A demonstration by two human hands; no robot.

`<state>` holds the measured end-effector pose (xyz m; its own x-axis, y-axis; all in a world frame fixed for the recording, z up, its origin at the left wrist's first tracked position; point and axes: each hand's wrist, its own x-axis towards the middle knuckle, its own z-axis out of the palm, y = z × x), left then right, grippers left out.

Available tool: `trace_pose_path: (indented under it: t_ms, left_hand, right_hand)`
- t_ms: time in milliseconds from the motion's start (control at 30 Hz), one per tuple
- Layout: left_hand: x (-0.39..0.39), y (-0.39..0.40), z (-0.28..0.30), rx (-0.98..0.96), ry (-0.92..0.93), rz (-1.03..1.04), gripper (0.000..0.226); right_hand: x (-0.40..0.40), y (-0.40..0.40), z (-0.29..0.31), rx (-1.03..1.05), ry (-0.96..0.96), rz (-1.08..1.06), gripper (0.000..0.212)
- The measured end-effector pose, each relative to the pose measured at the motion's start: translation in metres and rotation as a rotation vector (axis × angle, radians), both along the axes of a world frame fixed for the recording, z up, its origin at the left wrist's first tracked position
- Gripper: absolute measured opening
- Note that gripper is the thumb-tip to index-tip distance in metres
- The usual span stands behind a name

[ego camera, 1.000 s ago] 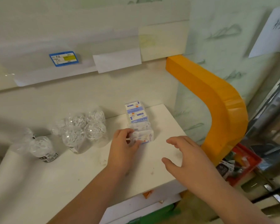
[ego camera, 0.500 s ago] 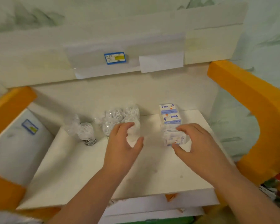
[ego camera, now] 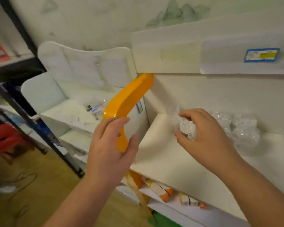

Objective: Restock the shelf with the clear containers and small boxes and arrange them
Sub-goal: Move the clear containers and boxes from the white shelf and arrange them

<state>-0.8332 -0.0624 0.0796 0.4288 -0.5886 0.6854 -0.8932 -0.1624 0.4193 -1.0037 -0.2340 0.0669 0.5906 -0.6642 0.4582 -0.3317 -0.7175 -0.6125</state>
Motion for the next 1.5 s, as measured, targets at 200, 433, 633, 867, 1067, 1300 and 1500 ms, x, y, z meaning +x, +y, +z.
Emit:
trace_pose_path:
  t_ms: [200,433,633,867,1067,1300,1500]
  left_hand:
    - [0.100,0.079,0.004,0.057,0.160,0.189,0.048]
    - [0.223,0.154,-0.008,0.142,0.220,0.251,0.050]
    - [0.310,0.181,-0.017,0.187,0.232,0.250,0.049]
    - [0.384,0.169,-0.041,0.207,0.259,0.249,0.049]
    - [0.454,0.148,-0.051,0.251,0.249,0.286,0.050]
    - [0.540,0.108,-0.036,0.252,0.190,0.313,0.050]
    - [0.602,0.072,-0.042,0.277,0.230,0.279,0.052]
  right_hand:
    - [0.100,0.066,0.028,-0.090,-0.037,0.121,0.039]
    - [0.221,0.141,0.037,-0.140,-0.044,0.171,0.039]
    - [0.296,0.169,0.018,-0.090,0.046,0.098,0.040]
    - [0.357,0.163,-0.012,-0.013,0.148,0.069,0.040]
    - [0.435,0.132,-0.032,0.014,0.109,0.067,0.040]
    - [0.528,0.088,-0.030,0.044,0.100,0.084,0.036]
    - [0.571,0.066,-0.037,0.024,0.189,0.059,0.041]
